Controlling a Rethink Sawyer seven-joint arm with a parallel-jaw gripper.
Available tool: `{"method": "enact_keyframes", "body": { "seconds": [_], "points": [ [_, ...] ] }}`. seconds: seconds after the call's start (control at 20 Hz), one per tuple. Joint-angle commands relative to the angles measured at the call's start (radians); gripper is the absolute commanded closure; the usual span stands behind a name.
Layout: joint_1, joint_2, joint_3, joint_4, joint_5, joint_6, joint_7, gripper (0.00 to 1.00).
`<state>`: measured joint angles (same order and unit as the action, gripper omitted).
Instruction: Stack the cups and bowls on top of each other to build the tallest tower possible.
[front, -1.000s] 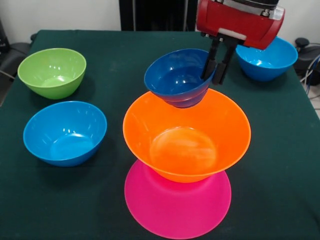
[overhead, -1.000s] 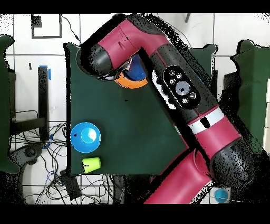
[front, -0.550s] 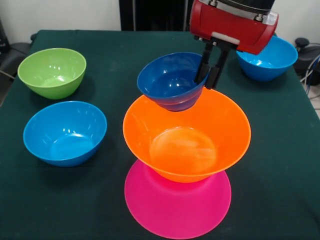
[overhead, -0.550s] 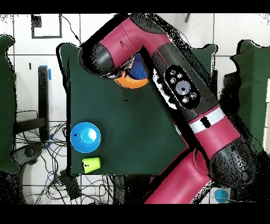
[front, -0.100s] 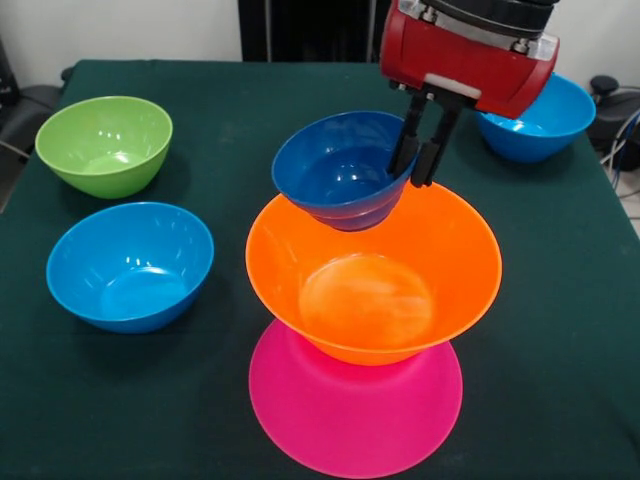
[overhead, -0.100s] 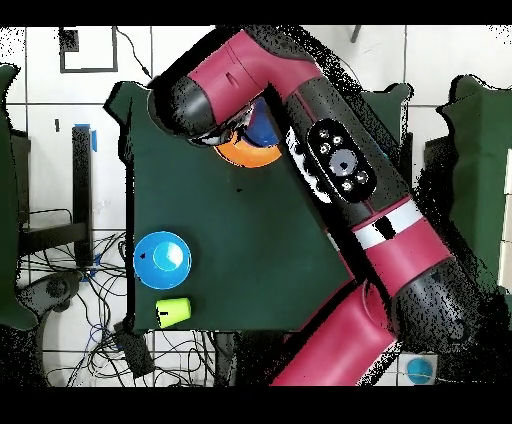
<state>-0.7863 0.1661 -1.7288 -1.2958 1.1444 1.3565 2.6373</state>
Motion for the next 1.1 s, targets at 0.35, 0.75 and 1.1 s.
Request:
{"method": "enact_keyframes", "body": {
  "seconds": [0.35,0.75,1.1],
  "points": [
    [0.074,0.016,-0.081,0.045,-0.112,0.059,-0.212,1.00],
    [0.065,0.031,-0.089,0.034,-0.130,0.028,-0.203,1.00],
    [0.057,0.046,-0.105,0.006,-0.158,0.020,-0.219,1.00]
  ]
}}
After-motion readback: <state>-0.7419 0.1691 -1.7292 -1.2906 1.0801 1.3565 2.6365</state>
